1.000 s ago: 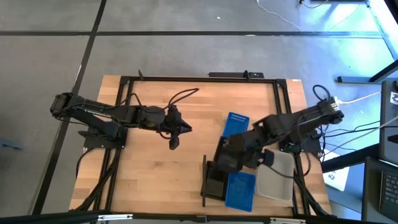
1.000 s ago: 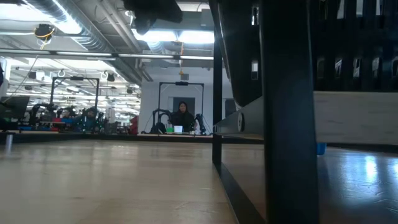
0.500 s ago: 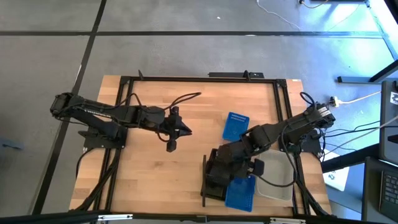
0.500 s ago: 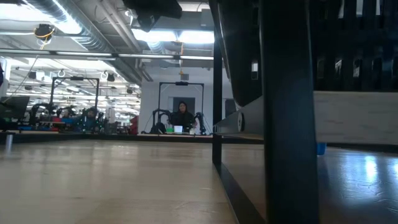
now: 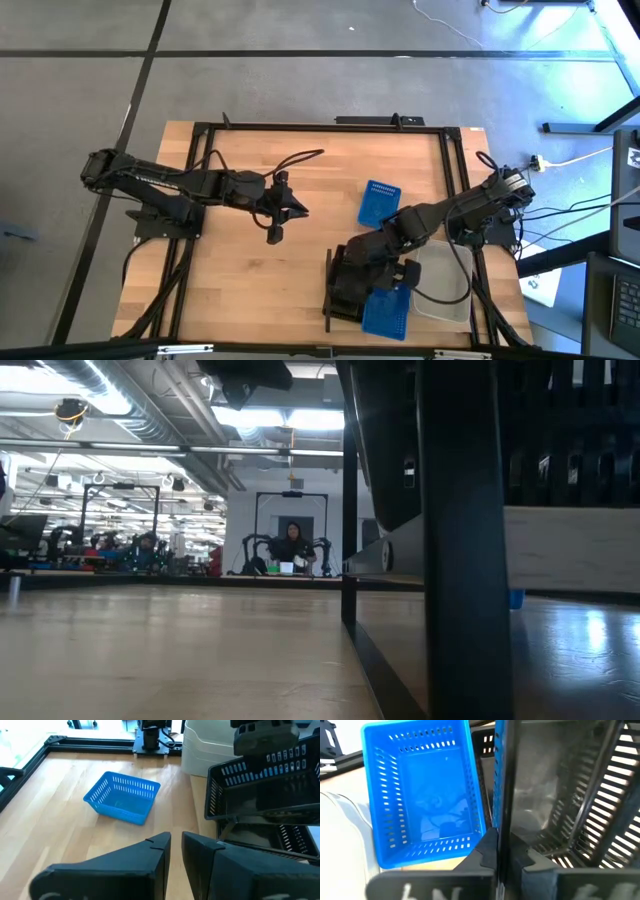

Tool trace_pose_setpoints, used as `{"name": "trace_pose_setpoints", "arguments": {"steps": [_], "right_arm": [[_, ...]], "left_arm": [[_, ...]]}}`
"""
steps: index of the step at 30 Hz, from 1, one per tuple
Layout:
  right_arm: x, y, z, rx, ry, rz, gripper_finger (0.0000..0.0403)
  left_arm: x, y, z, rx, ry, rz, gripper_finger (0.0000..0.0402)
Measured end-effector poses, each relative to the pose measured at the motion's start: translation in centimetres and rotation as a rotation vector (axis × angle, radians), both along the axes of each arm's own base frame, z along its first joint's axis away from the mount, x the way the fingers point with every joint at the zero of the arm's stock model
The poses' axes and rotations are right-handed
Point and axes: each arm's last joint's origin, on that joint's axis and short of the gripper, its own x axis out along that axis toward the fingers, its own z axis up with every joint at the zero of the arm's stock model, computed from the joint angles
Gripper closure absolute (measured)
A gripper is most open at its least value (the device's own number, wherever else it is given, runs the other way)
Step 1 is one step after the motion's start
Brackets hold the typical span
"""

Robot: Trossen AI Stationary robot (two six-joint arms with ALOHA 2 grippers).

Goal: Stack baskets on shelf by color
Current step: Stack the black bin on top of the black bins on the shelf

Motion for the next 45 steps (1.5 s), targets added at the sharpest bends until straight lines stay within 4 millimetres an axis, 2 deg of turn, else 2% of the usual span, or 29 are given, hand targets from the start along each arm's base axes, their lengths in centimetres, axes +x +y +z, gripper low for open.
{"name": "trace_pose_setpoints", "arguments": {"steps": [6,20,26,36,45], "right_arm": [[0.13,-0.01,-0.14,-0.002,0.000,0.000,0.0380],[0.13,-0.01,-0.12,0.003,0.000,0.002,0.0378],[0.13,-0.01,-0.12,0.002,-0.001,0.005,0.0398],[0.09,-0.03,-0.12,0.001,0.003,0.003,0.0357],[-0.07,-0.15,-0.18,-0.023,0.015,-0.001,0.0339]], "left_arm": [[0.00,0.01,0.00,0.000,0.000,0.001,0.0363],[0.00,0.01,0.01,0.000,-0.001,0.001,0.0363],[0.00,0.01,0.00,0.000,-0.001,0.001,0.0363],[0.01,0.01,0.02,0.000,-0.001,0.001,0.0363],[0.01,0.01,0.02,0.000,-0.001,0.001,0.0363]]}}
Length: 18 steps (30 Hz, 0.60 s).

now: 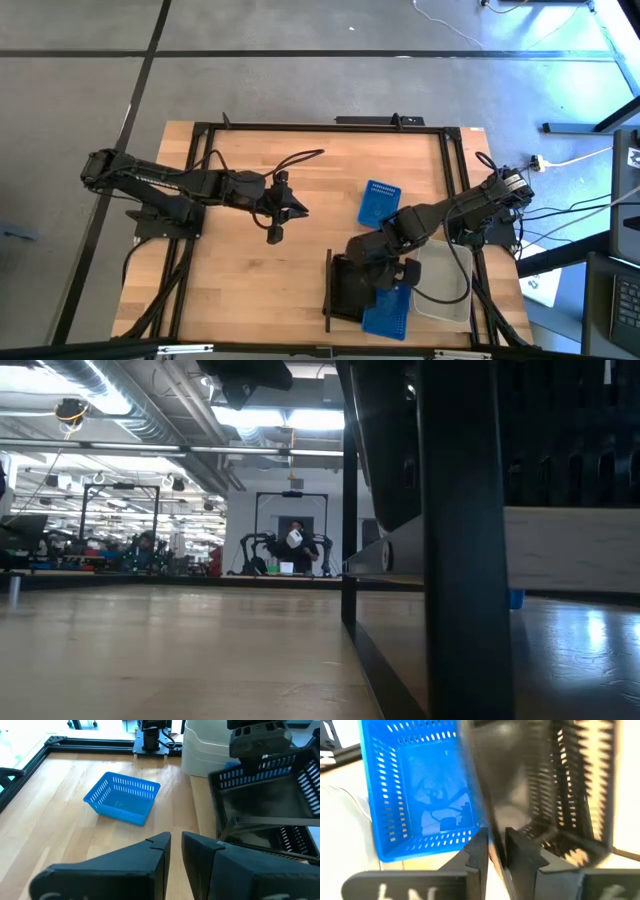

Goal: Stack baskets on shelf by color
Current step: Stack the black bin on top of the black bins on the shelf, then stack the blue bin on top of the blue bins on the shelf

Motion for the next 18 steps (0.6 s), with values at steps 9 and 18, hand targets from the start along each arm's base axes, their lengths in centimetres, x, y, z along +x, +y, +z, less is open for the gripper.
{"name": "trace_pose_setpoints", "arguments": {"steps": [9,18], "right_arm": [[-0.4,-0.2,0.5,-0.013,-0.008,-0.006,0.0339],[-0.8,-1.2,1.1,-0.112,-0.044,-0.065,0.0339]], "left_arm": [[0.0,0.0,0.0,0.000,0.000,0.000,0.0363],[0.0,0.0,0.0,0.000,-0.001,0.000,0.0363]]}}
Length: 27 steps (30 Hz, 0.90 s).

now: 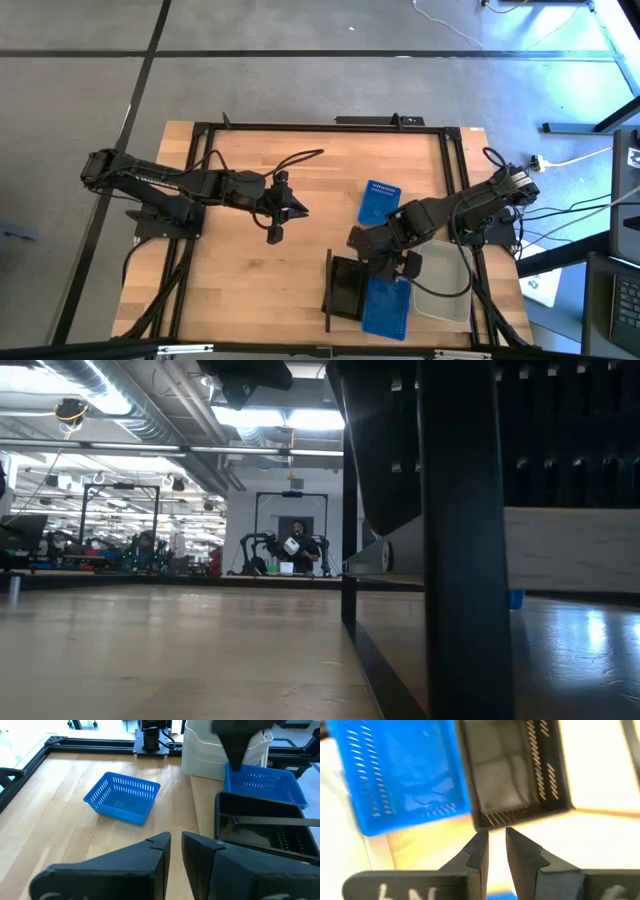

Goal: Stack baskets on shelf by color
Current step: Stack the blue bin on top of the blue bins on the shelf

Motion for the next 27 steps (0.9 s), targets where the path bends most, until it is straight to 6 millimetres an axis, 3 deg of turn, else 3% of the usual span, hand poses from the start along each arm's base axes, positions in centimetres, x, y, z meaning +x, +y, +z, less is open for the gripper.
{"name": "trace_pose_setpoints", "arguments": {"steps": [4,8,12,18,27], "right_arm": [[-0.5,-1.8,1.3,-0.041,-0.026,-0.234,0.0339],[-0.7,-4.2,2.3,0.050,0.003,-0.575,0.0339],[-0.8,-6.5,2.1,0.122,0.124,-0.874,0.0339],[-1.2,-8.9,-1.3,0.237,0.369,-1.045,0.0339],[-1.1,-11.4,-6.3,0.289,0.396,-1.223,0.0339]], "left_arm": [[0.0,0.0,0.0,0.000,-0.001,0.000,0.0363],[0.0,0.0,0.0,0.004,-0.001,0.011,0.0363],[0.0,0.4,0.0,0.005,-0.002,0.027,0.0363],[0.1,1.0,0.0,0.004,-0.001,0.052,0.0363],[0.1,2.0,0.0,-0.002,-0.002,0.091,0.0363]]}}
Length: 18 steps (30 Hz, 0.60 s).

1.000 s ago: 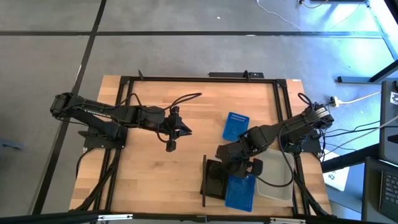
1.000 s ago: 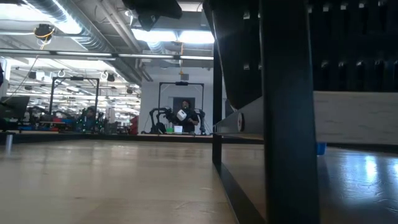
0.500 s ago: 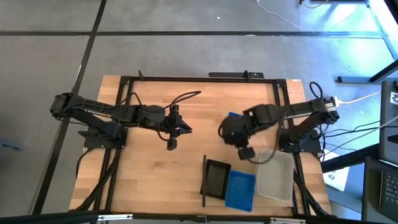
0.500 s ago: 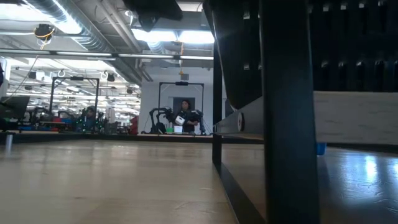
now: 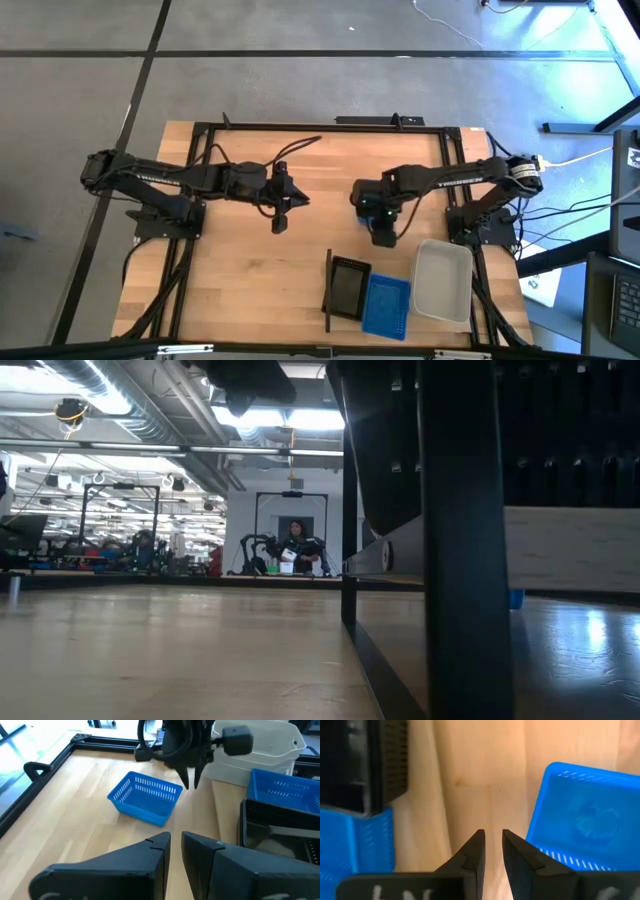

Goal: Stack baskets on shelf by color
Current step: Stack the blue bin on top of the blue bins on the shelf

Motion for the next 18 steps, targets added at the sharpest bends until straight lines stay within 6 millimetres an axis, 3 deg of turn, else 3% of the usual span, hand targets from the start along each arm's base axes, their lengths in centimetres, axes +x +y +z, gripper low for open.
{"name": "trace_pose_setpoints", "arguments": {"steps": [11,18], "right_arm": [[-0.4,-1.0,-4.0,-0.018,-0.041,-0.033,0.0339],[-0.8,-1.2,-4.7,-0.060,-0.030,-0.043,0.0339]], "left_arm": [[0.0,0.3,0.0,0.000,-0.002,0.012,0.0363],[0.0,0.3,0.0,0.000,-0.002,0.012,0.0363]]}}
